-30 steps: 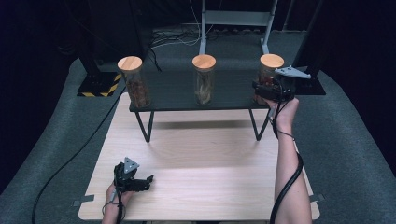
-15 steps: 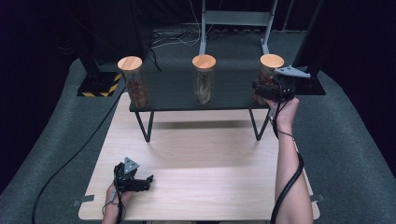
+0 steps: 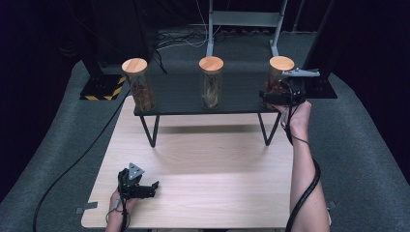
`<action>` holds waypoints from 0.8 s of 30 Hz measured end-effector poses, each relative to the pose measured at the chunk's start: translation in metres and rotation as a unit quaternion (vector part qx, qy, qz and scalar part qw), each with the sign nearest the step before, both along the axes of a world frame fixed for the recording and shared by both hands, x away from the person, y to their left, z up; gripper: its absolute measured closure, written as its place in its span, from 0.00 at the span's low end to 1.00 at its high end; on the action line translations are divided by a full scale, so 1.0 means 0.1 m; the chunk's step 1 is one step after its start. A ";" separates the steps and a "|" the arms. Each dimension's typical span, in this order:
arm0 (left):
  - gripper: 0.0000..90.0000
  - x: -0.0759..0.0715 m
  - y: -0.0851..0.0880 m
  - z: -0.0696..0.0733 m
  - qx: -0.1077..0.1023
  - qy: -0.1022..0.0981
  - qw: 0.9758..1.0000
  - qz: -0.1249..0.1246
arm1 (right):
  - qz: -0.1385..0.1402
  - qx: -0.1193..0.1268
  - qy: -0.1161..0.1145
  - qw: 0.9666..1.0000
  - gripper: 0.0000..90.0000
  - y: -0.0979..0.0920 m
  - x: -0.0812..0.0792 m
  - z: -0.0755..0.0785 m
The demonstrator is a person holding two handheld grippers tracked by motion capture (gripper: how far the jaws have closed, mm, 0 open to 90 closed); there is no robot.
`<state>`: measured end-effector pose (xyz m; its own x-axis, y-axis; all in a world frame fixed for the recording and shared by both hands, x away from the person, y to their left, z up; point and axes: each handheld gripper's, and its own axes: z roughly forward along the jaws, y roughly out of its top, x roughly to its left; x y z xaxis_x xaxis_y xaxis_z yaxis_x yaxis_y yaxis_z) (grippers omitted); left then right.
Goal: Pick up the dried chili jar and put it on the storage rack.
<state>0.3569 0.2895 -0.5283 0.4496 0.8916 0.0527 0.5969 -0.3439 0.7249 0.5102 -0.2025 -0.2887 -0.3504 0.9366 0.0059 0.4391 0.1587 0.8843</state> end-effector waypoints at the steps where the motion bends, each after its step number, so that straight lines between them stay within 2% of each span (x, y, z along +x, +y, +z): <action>1: 0.02 0.00 0.00 0.00 0.000 -0.001 1.000 0.000 | 0.001 -0.003 0.008 1.000 0.06 0.00 -0.01 0.00; 8: 0.01 0.00 0.00 0.00 0.000 0.000 1.000 0.000 | 0.003 -0.017 0.049 0.999 0.02 -0.06 -0.11 -0.03; 12: 0.01 0.00 0.00 0.00 -0.001 0.002 1.000 0.000 | 0.002 -0.022 0.058 0.998 0.02 -0.10 -0.19 -0.08; 15: 0.01 0.01 0.01 0.00 -0.002 0.003 1.000 0.000 | 0.009 -0.023 0.064 0.998 0.02 -0.14 -0.28 -0.15; 24: 0.02 0.01 0.00 0.00 -0.002 0.003 1.000 0.000 | 0.028 -0.051 0.097 0.994 0.01 -0.16 -0.46 -0.44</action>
